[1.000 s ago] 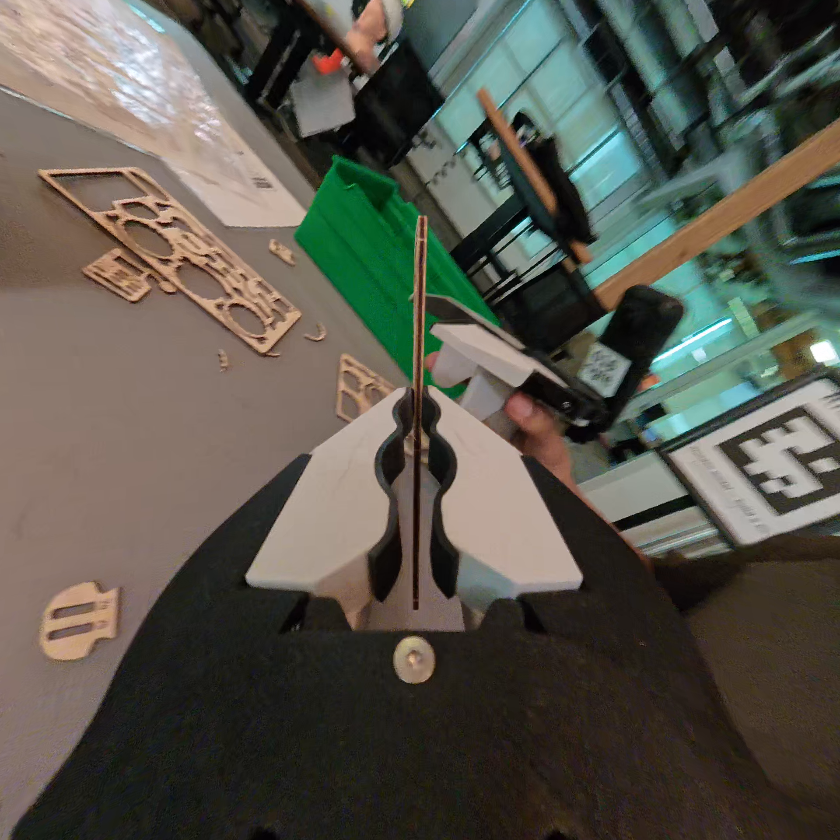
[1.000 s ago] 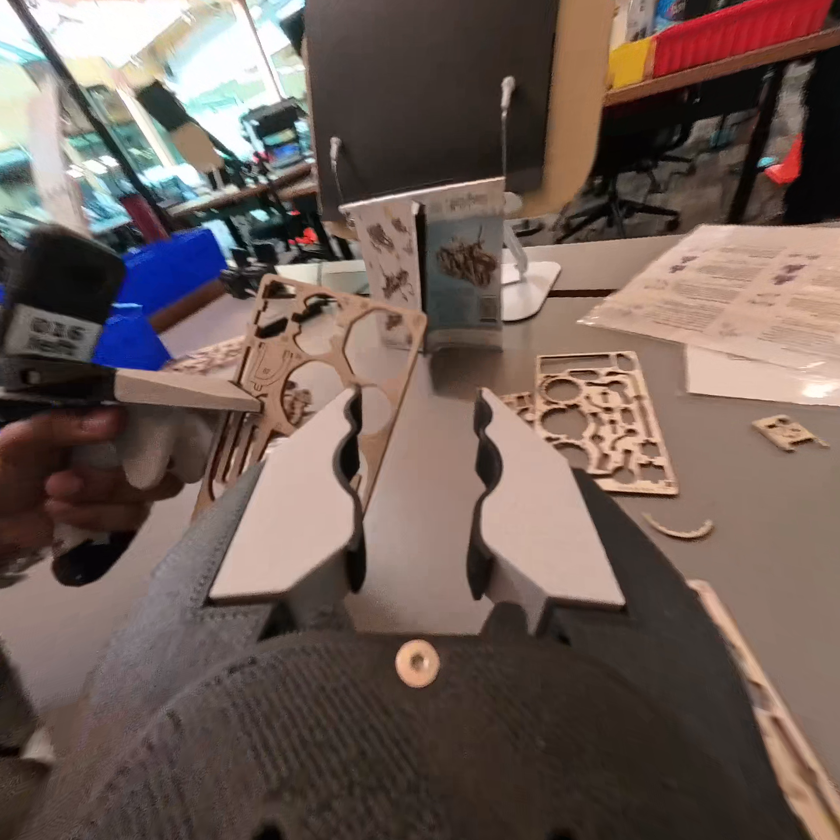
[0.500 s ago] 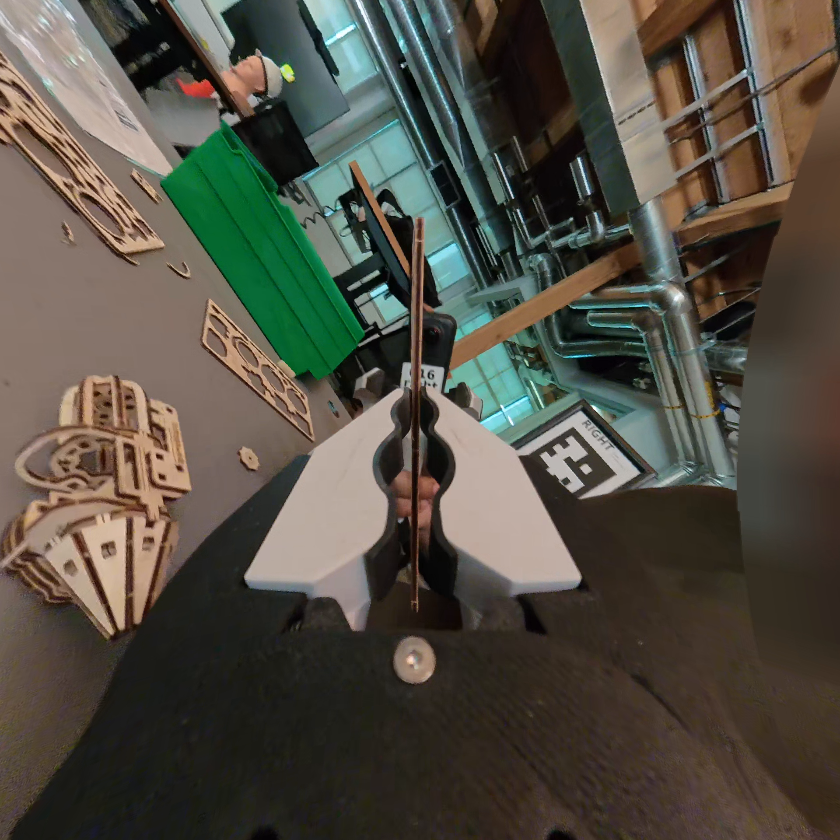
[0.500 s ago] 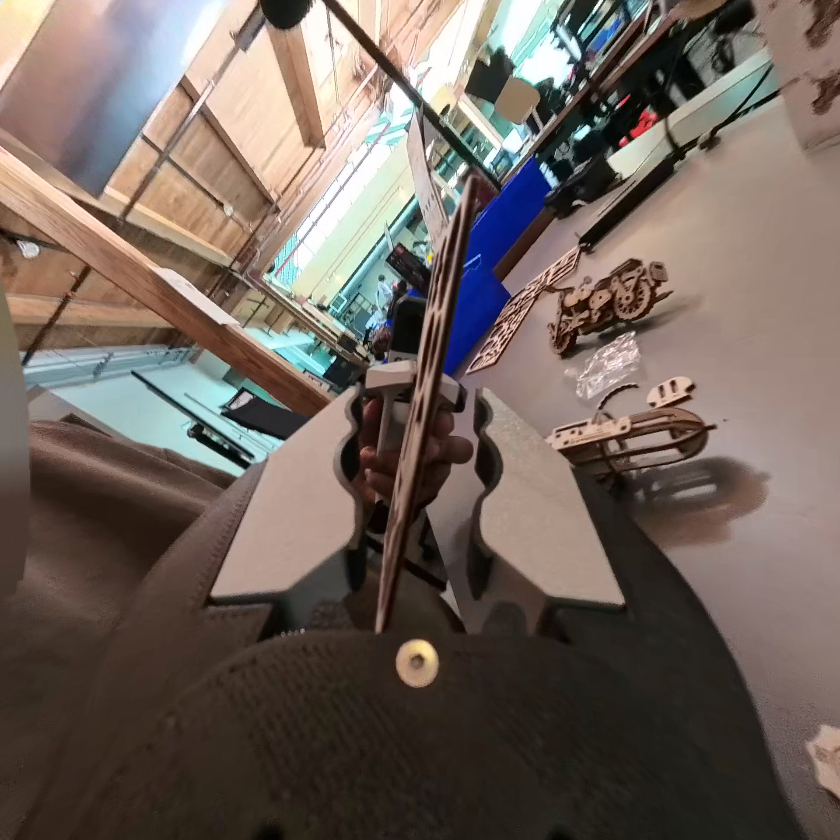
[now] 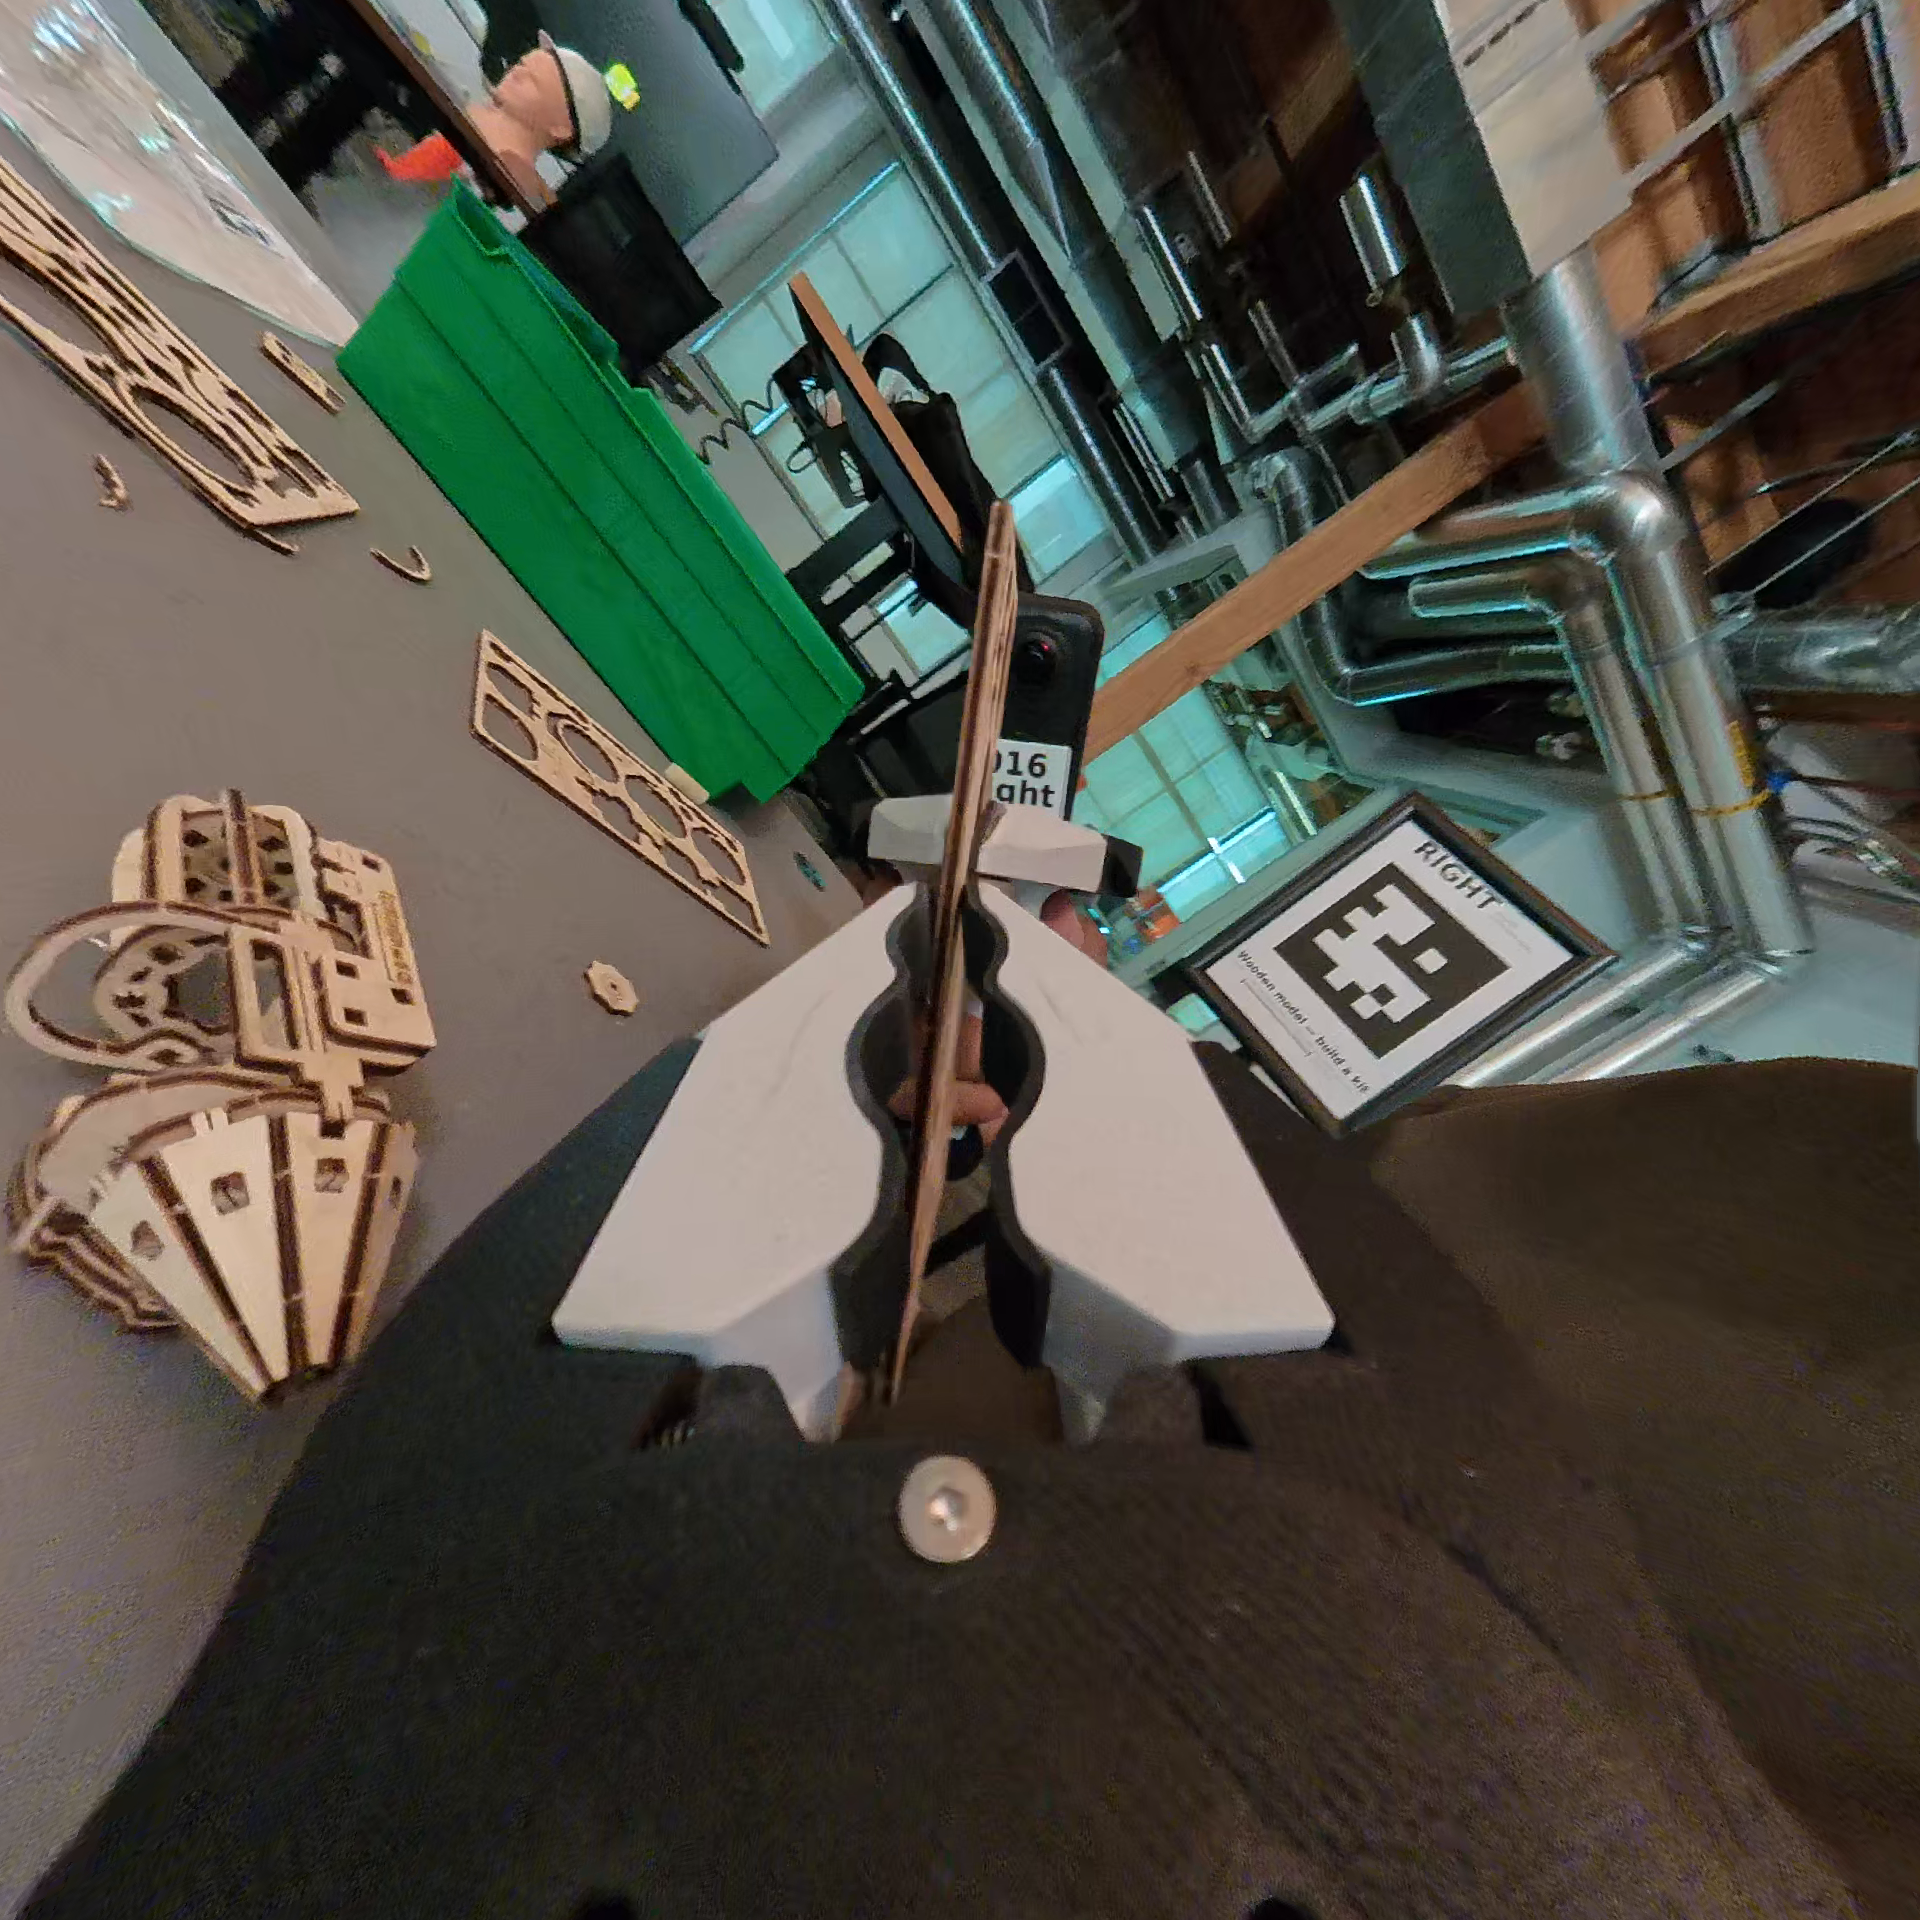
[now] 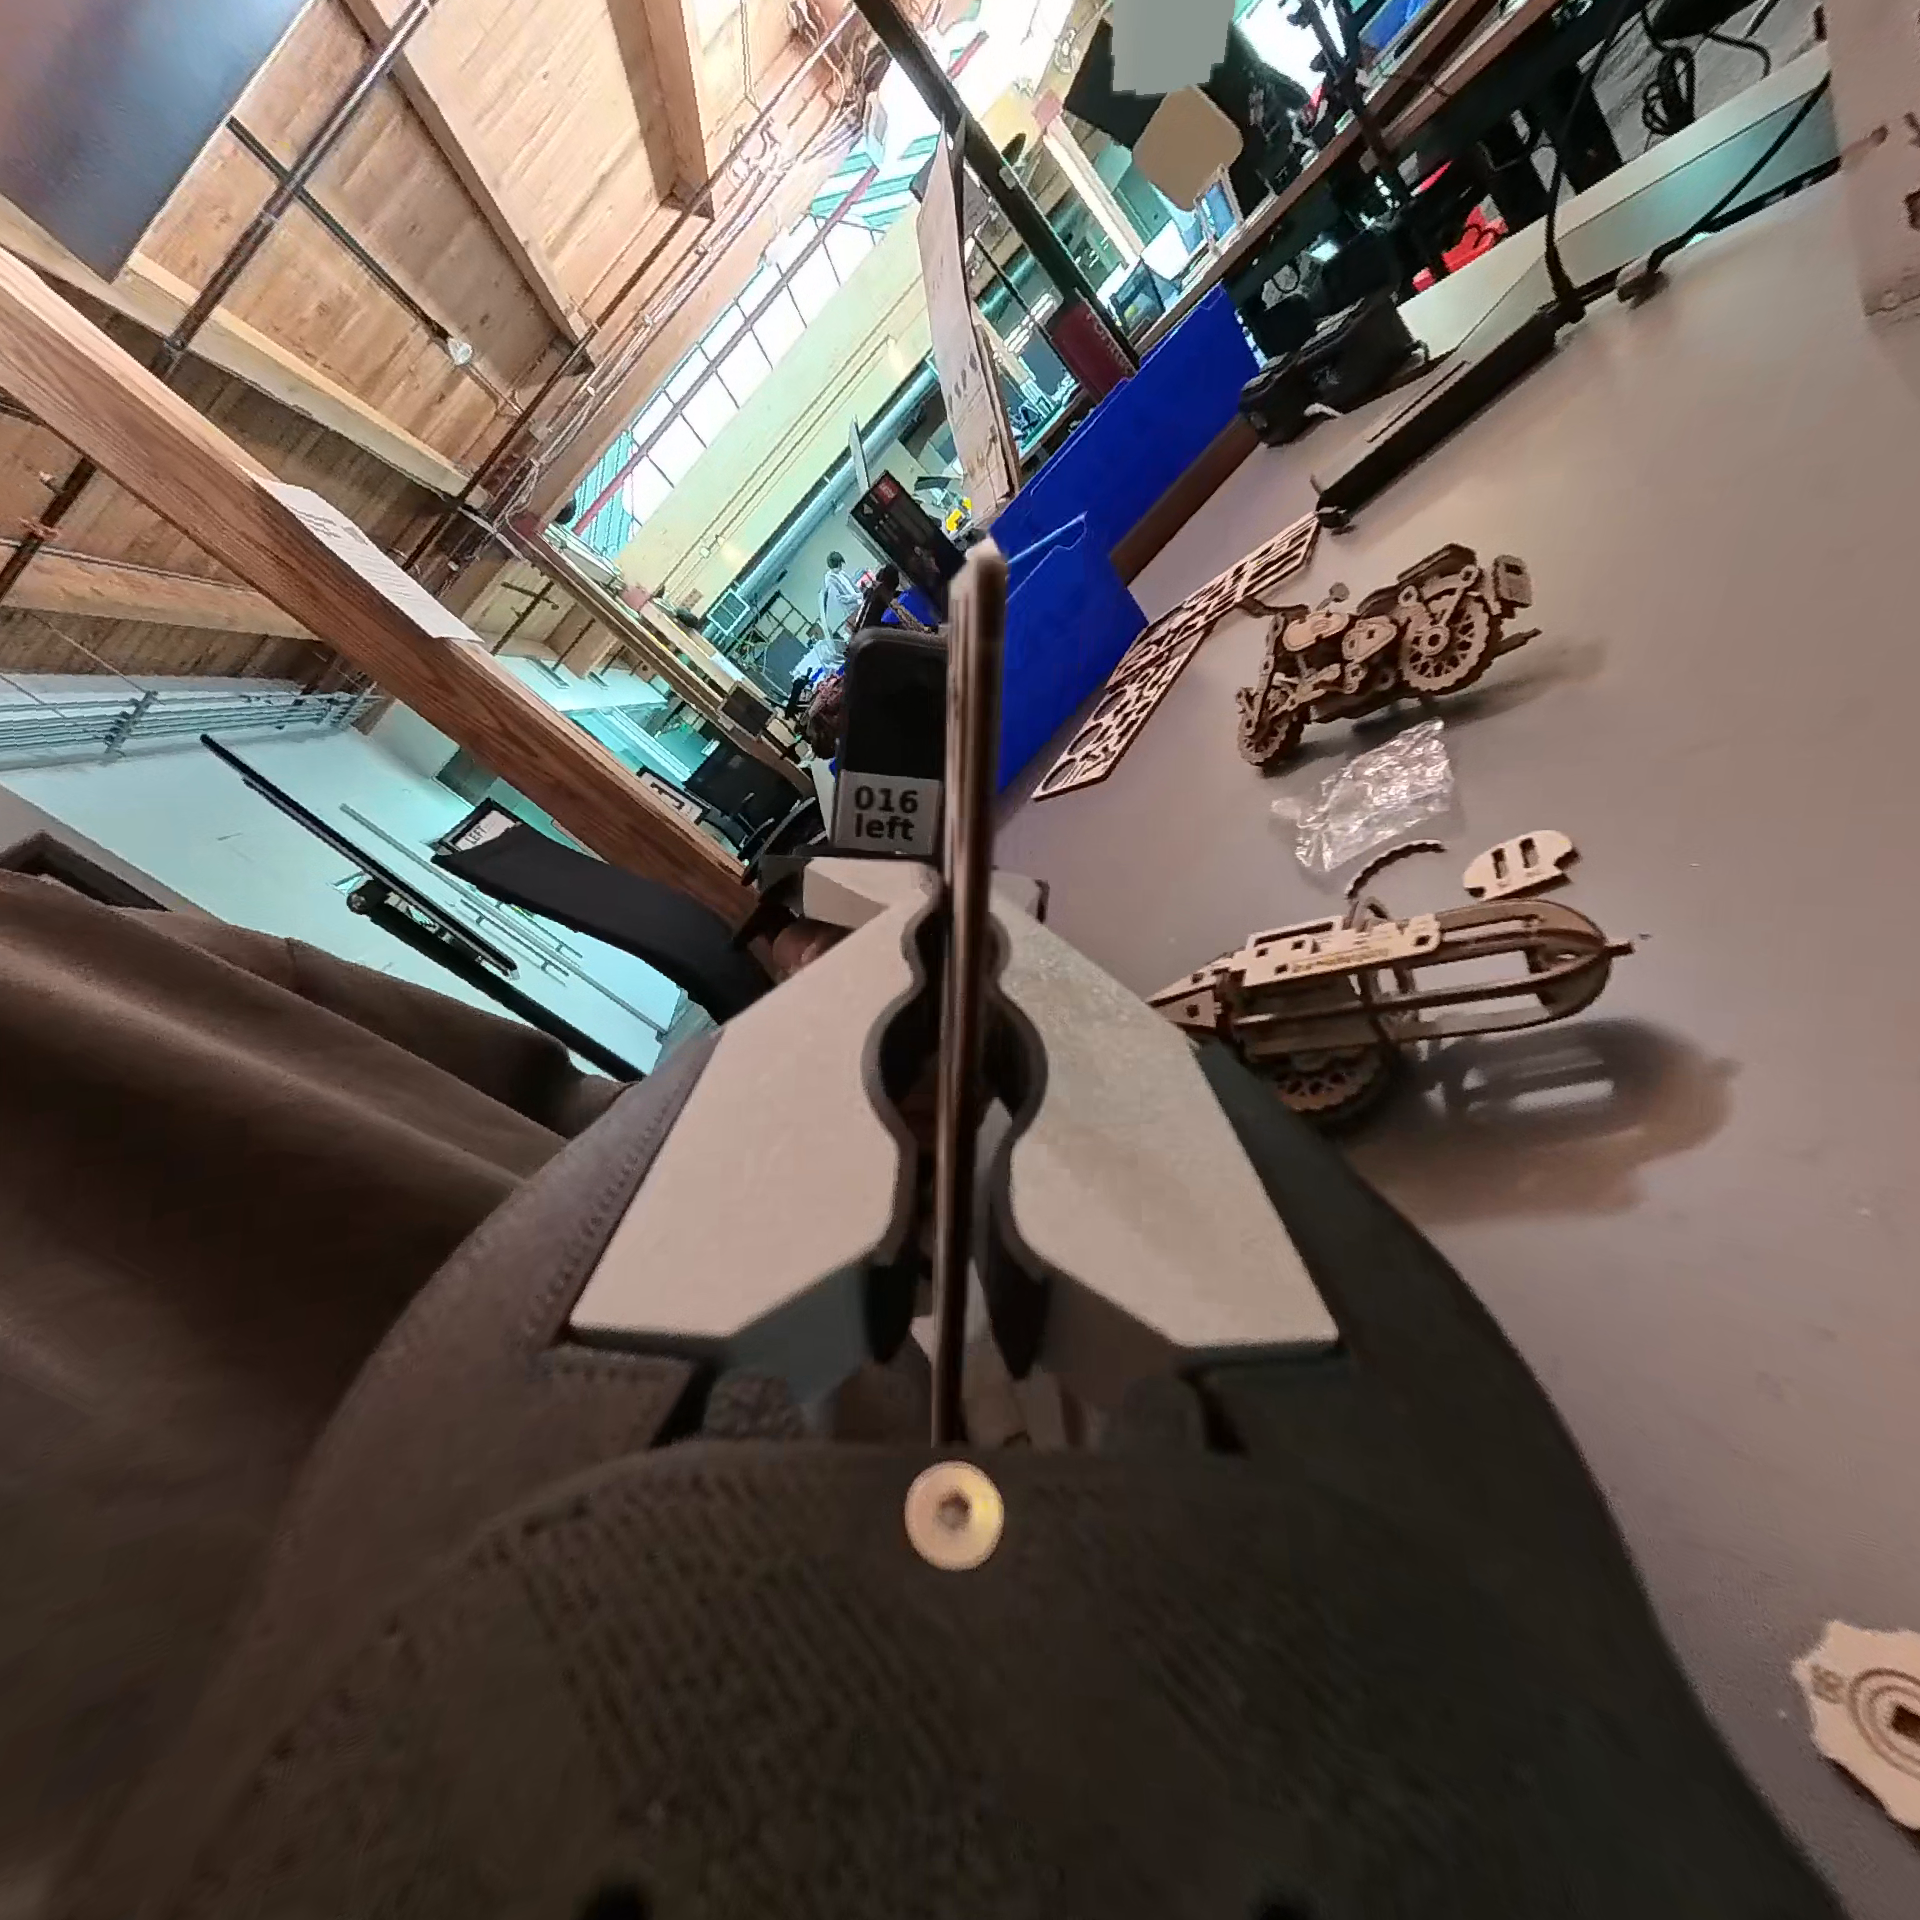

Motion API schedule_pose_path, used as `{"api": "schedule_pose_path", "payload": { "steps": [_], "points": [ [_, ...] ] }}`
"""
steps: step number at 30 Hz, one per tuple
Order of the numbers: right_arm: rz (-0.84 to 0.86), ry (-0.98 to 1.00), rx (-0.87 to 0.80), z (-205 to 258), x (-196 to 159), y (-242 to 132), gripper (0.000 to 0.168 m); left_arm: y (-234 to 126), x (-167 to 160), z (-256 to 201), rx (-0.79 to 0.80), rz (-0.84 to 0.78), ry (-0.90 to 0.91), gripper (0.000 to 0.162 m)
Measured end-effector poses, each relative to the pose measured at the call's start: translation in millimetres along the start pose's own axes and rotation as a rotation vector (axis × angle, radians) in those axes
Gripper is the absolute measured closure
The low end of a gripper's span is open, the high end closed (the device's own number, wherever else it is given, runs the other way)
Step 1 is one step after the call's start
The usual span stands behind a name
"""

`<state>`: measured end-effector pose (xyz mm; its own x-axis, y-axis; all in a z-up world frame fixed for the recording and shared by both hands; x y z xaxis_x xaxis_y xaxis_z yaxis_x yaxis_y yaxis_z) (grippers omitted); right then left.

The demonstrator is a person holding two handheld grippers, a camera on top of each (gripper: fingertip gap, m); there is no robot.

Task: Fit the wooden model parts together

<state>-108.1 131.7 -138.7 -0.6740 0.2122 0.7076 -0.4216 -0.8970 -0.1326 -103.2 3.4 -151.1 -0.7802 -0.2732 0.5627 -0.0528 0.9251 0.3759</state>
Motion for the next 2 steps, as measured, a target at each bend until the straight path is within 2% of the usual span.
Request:
{"api": "schedule_pose_path", "payload": {
  "steps": [1,2],
  "points": [
    [0.005,-0.002,0.000,-0.3,-0.6,0.0,0.168,-1.0,0.6,-0.5,0.014,0.000,0.024,0.159],
    [0.008,0.001,0.001,-0.8,-0.9,-0.2,0.168,-2.3,1.7,-0.6,0.029,-0.004,0.042,0.157]
  ]
}}
Point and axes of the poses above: each gripper's, where its closed fingertips meet, y out along the fingers, x out of its top, z = x × y across the jaws, the point moved 7 cm from there along -y, back along the fingers, and after that the axes turned 15 degrees about -x, right-handed, at the moved point
